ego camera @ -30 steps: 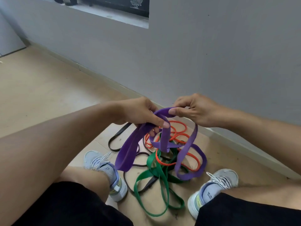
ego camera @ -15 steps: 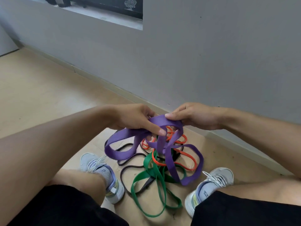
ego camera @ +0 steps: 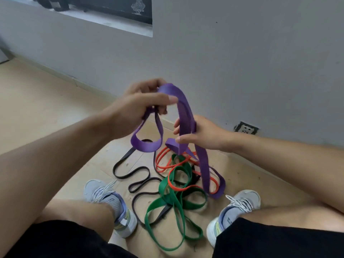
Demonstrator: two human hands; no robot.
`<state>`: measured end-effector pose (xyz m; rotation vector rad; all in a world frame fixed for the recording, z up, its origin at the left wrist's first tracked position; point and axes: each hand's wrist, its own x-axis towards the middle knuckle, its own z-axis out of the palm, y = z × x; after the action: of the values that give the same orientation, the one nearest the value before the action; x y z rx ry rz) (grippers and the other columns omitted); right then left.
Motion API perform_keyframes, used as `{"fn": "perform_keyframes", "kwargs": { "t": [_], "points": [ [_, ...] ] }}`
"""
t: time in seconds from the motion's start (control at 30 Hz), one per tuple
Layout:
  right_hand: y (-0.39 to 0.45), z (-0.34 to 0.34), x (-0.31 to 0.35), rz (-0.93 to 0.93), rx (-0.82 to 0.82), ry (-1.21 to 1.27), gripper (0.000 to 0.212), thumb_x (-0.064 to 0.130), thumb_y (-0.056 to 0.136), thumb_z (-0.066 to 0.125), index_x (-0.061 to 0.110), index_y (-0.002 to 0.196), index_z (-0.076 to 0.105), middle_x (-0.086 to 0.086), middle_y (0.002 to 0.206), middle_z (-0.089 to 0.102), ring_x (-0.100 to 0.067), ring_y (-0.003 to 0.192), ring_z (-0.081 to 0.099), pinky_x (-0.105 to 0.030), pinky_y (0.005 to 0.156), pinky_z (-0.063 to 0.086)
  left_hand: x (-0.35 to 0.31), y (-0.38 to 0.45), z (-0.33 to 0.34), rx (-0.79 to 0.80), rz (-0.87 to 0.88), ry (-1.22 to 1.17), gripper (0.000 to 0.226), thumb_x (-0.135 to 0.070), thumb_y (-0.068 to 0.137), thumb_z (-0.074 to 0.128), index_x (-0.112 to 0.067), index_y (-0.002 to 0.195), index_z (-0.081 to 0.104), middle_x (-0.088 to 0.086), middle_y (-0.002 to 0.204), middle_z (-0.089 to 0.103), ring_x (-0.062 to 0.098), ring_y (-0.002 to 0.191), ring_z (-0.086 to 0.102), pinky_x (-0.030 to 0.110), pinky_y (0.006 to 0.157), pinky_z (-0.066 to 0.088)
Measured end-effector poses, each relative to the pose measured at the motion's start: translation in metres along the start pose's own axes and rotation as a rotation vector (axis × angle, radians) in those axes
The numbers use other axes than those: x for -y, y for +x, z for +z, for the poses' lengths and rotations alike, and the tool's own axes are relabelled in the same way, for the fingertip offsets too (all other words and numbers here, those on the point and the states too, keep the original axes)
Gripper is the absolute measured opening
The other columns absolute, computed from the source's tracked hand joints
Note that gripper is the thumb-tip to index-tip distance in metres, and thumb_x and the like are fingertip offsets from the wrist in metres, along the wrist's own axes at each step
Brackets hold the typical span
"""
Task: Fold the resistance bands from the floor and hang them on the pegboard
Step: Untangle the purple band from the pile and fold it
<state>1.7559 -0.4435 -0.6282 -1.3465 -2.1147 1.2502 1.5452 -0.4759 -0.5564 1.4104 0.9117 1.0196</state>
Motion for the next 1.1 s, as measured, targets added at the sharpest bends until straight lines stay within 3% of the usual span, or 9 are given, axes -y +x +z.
{"fn": "perform_keyframes", "kwargs": {
  "t": [0.17, 0.27, 0.37, 0.47, 0.6, 0.73, 0.83, 0.93, 1.1],
  "points": [
    [0.003, -0.009, 0.002, 0.03, -0.06, -0.188, 0.023, 0.024, 0.08, 0.088, 0.031, 0.087, 0.066, 0.008, 0.089, 0.073, -0.011, 0.086, 0.071, -0.032, 0.08, 0.056, -0.01, 0.0, -0.021, -0.156, 0.038, -0.205, 0.019, -0.024, 0.072, 0.072, -0.015, 0.077, 0.056, -0.001, 0.058, 0.047, 0.016, 0.058, 0.047, 0.03, 0.074, 0.051],
    [0.002, -0.024, 0.014, -0.035, -0.223, -0.142, 0.019, 0.024, 0.085, 0.084, 0.03, 0.084, 0.066, 0.006, 0.084, 0.071, -0.007, 0.077, 0.068, -0.024, 0.073, 0.05, -0.005, -0.004, -0.04, -0.157, -0.008, 0.032, 0.039, -0.049, 0.073, 0.08, -0.017, 0.078, 0.059, -0.001, 0.061, 0.051, 0.016, 0.059, 0.051, 0.041, 0.081, 0.052],
    [-0.004, -0.039, 0.031, -0.164, -0.446, -0.117, 0.013, 0.023, 0.085, 0.083, 0.024, 0.087, 0.07, 0.008, 0.077, 0.07, -0.001, 0.066, 0.064, -0.014, 0.063, 0.05, 0.001, -0.011, -0.042, -0.073, -0.173, 0.388, 0.077, -0.072, 0.051, 0.086, -0.012, 0.095, 0.065, 0.001, 0.071, 0.067, 0.018, 0.069, 0.064, 0.045, 0.082, 0.054],
    [-0.012, -0.042, 0.048, -0.288, -0.438, -0.189, 0.015, 0.018, 0.081, 0.078, 0.025, 0.088, 0.067, 0.012, 0.073, 0.066, -0.002, 0.062, 0.058, -0.015, 0.058, 0.045, 0.006, -0.014, -0.019, 0.052, -0.248, 0.458, 0.074, -0.044, 0.059, 0.094, -0.015, 0.118, 0.06, 0.001, 0.091, 0.079, 0.019, 0.079, 0.075, 0.038, 0.077, 0.059],
    [-0.012, -0.035, 0.054, -0.264, -0.343, -0.329, 0.023, 0.017, 0.078, 0.077, 0.031, 0.092, 0.063, 0.009, 0.084, 0.07, -0.013, 0.072, 0.066, -0.033, 0.067, 0.056, 0.011, -0.007, 0.01, 0.037, -0.196, 0.271, 0.058, -0.005, 0.074, 0.088, -0.002, 0.121, 0.054, 0.013, 0.1, 0.078, 0.026, 0.086, 0.074, 0.042, 0.084, 0.061],
    [-0.009, -0.03, 0.045, -0.214, -0.29, -0.381, 0.031, 0.014, 0.076, 0.074, 0.027, 0.096, 0.055, 0.008, 0.085, 0.066, -0.019, 0.076, 0.064, -0.044, 0.074, 0.058, 0.016, -0.005, 0.022, 0.12, -0.206, 0.319, 0.068, -0.032, 0.061, 0.092, -0.01, 0.115, 0.057, 0.015, 0.102, 0.077, 0.034, 0.094, 0.075, 0.052, 0.089, 0.06],
    [-0.009, -0.029, 0.038, -0.216, -0.259, -0.384, 0.034, 0.017, 0.075, 0.076, 0.023, 0.099, 0.051, 0.002, 0.089, 0.066, -0.026, 0.083, 0.063, -0.05, 0.081, 0.056, 0.02, -0.004, 0.027, 0.123, -0.208, 0.372, 0.063, -0.033, 0.061, 0.092, -0.013, 0.112, 0.059, 0.015, 0.103, 0.076, 0.034, 0.095, 0.075, 0.055, 0.09, 0.059],
    [-0.01, -0.032, 0.035, -0.205, -0.227, -0.371, 0.035, 0.018, 0.078, 0.079, 0.022, 0.096, 0.05, 0.002, 0.085, 0.064, -0.021, 0.076, 0.06, -0.042, 0.074, 0.055, 0.021, 0.0, 0.031, 0.08, -0.172, 0.485, 0.044, -0.023, 0.068, 0.083, -0.016, 0.106, 0.063, 0.011, 0.095, 0.075, 0.028, 0.086, 0.074, 0.043, 0.08, 0.061],
    [-0.012, -0.035, 0.033, -0.184, -0.147, -0.443, 0.034, 0.027, 0.077, 0.085, 0.028, 0.093, 0.054, 0.012, 0.077, 0.06, -0.003, 0.068, 0.056, -0.026, 0.061, 0.039, 0.021, 0.001, 0.029, -0.004, -0.094, 0.721, 0.022, -0.013, 0.074, 0.08, -0.016, 0.093, 0.069, 0.001, 0.077, 0.071, 0.016, 0.064, 0.063, 0.019, 0.055, 0.046]
  ]
}}
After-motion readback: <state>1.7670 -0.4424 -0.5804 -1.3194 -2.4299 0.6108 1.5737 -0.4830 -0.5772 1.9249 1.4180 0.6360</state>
